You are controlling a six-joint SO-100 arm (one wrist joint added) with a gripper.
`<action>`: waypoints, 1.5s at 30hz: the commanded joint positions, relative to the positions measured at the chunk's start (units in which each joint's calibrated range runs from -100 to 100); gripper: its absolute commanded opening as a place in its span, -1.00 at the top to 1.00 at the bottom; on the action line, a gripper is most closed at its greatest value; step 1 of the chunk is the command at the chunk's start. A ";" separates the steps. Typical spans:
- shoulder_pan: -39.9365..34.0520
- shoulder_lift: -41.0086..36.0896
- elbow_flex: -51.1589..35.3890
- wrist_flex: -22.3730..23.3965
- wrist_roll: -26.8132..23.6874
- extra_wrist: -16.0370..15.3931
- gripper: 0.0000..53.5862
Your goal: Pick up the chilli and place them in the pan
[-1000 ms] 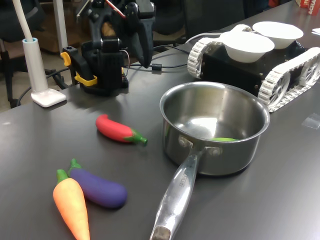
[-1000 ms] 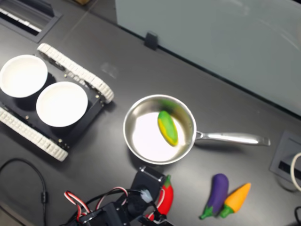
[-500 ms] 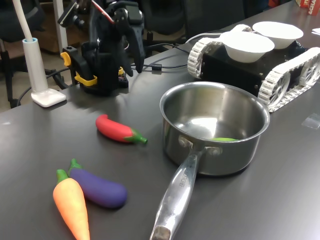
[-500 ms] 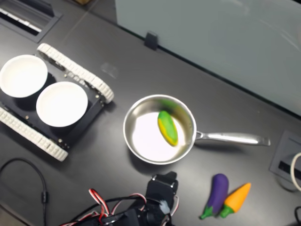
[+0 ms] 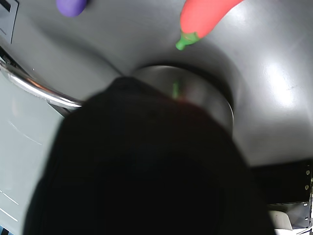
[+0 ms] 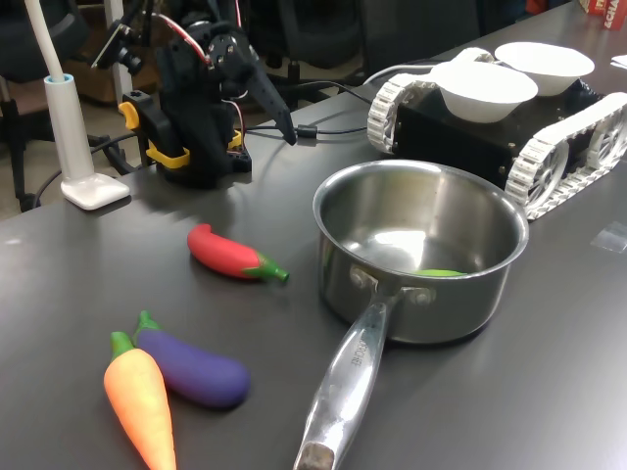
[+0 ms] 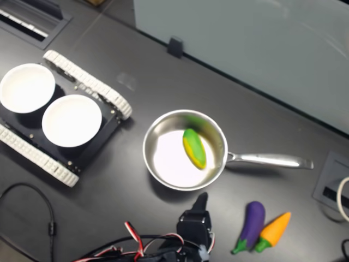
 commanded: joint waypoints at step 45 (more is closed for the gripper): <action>-5.48 3.27 28.50 -16.80 20.17 21.02 -0.40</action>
